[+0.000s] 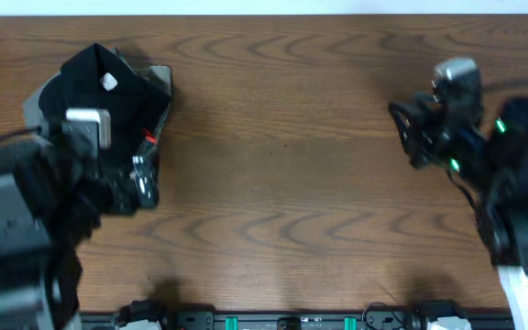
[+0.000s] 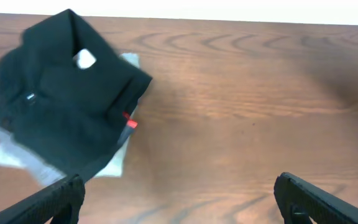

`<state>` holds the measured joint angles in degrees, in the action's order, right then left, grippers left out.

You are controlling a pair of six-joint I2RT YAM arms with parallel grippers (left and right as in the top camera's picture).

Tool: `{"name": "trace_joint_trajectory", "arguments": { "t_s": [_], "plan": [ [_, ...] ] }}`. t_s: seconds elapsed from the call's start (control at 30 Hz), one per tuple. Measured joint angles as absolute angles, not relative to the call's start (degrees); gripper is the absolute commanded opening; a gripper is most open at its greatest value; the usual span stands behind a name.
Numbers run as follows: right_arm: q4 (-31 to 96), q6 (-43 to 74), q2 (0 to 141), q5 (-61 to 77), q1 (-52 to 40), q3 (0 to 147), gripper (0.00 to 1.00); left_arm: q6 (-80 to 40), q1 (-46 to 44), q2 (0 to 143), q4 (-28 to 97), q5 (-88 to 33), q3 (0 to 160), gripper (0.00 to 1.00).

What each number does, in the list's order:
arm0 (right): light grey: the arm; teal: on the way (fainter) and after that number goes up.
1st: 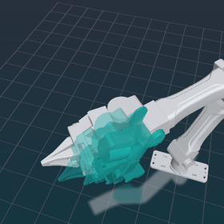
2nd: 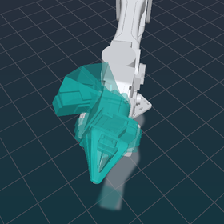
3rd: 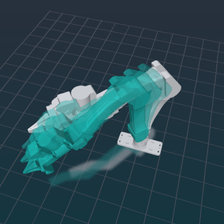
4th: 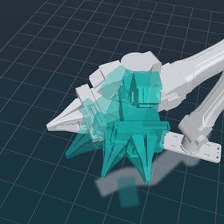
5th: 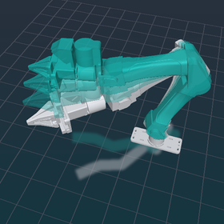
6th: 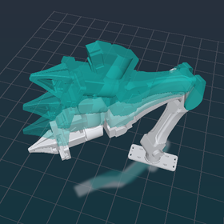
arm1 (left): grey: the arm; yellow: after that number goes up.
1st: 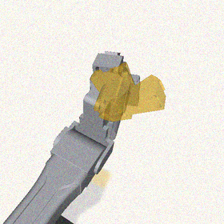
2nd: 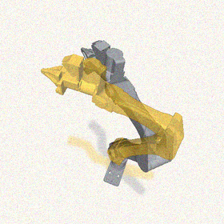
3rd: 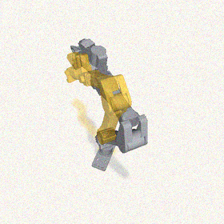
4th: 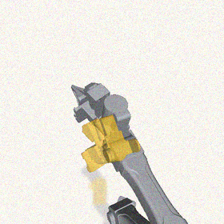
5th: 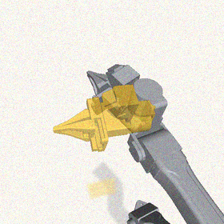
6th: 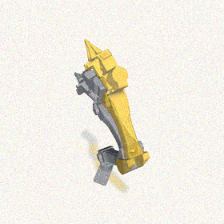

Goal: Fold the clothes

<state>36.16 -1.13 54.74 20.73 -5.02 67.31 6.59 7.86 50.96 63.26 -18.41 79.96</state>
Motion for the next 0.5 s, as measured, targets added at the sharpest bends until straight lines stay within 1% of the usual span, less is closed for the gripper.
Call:
{"name": "trace_joint_trajectory", "arguments": {
  "t_s": [0.03, 0.1, 0.23, 0.4, 0.5],
  "plan": [
    [37.82, -1.76, 52.4, 20.25, -5.02, 67.31, 0.55, 6.22, 7.49, 49.5, 64.4, -17.04, 79.96, 0.98],
    [39.83, -2.15, 48.82, 19.4, -5.02, 67.31, 0.64, 5.78, 7.27, 47.27, 66.57, -14.83, 79.96, 0.98],
    [45.41, -3.27, 41.5, 17.39, -5.02, 67.37, 0.73, 3.75, 7.27, 44.91, 71.33, -10.15, 79.96, 0.98],
    [56.29, -3.22, 36.51, 11.05, -5.02, 67.42, 0.74, 1.54, 7.27, 43.79, 73.58, -5.28, 78.24, 0.98],
    [57.58, -2.81, 36.42, 8.86, -5.02, 66.54, 0.74, 0.82, 7.27, 41.89, 70.39, -4.1, 73.41, 0.98]
  ]
}}
